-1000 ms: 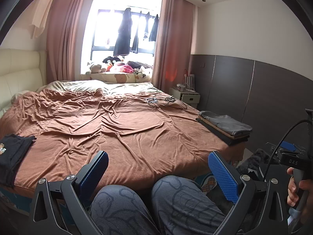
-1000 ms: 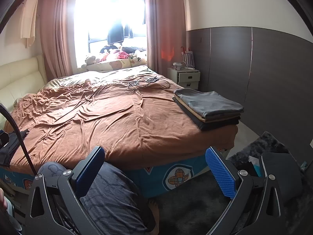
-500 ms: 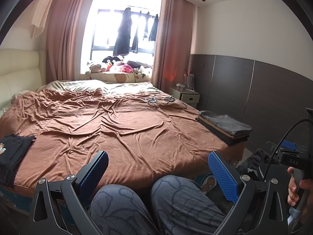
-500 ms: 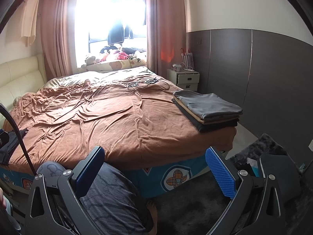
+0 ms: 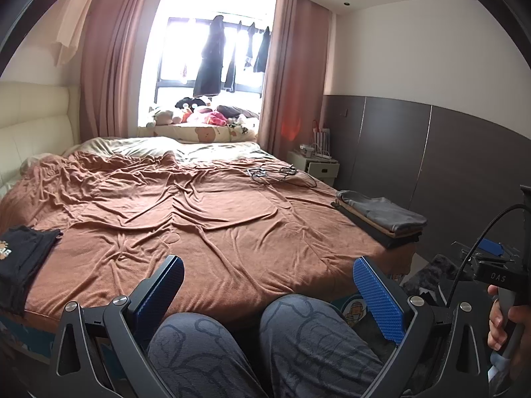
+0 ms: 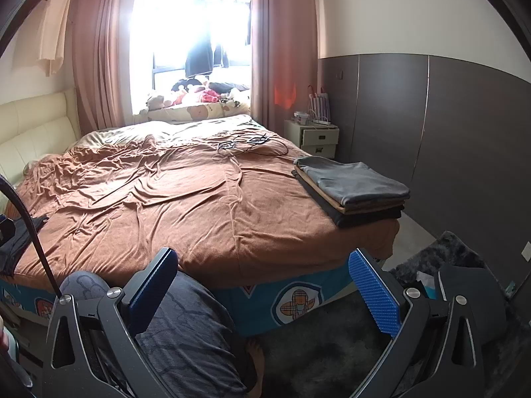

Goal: Fold small clothes

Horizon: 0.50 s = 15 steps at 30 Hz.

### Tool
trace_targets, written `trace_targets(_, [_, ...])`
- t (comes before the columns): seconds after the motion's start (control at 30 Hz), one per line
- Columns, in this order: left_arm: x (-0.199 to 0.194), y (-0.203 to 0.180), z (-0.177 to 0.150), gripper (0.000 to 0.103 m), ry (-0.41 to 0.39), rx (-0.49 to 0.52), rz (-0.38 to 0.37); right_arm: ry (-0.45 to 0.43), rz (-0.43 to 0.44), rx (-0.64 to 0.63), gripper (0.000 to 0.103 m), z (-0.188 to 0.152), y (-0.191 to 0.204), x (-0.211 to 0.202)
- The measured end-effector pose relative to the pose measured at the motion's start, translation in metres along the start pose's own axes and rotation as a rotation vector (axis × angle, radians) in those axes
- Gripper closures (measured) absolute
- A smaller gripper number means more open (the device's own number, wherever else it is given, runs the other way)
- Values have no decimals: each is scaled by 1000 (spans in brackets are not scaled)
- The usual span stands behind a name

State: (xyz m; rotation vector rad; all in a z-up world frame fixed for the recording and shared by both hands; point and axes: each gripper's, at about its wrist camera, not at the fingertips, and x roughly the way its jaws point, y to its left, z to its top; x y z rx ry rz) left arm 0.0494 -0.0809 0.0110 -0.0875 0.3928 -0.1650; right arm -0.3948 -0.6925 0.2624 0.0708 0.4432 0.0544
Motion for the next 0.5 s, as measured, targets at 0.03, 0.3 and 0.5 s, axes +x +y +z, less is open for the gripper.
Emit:
trace_targets(0.03, [-1,-1,0,0,-3,0,0,-3,1,-1,0,0,0,0])
trace_targets(0.3, [-17,-7,2,0,-46,7,7,-25,8,0,0,-2,-9,-4])
trace_targets(0.5, [-17,-7,10,0,-66,12,12,-37,9,1,0,6,-11,5])
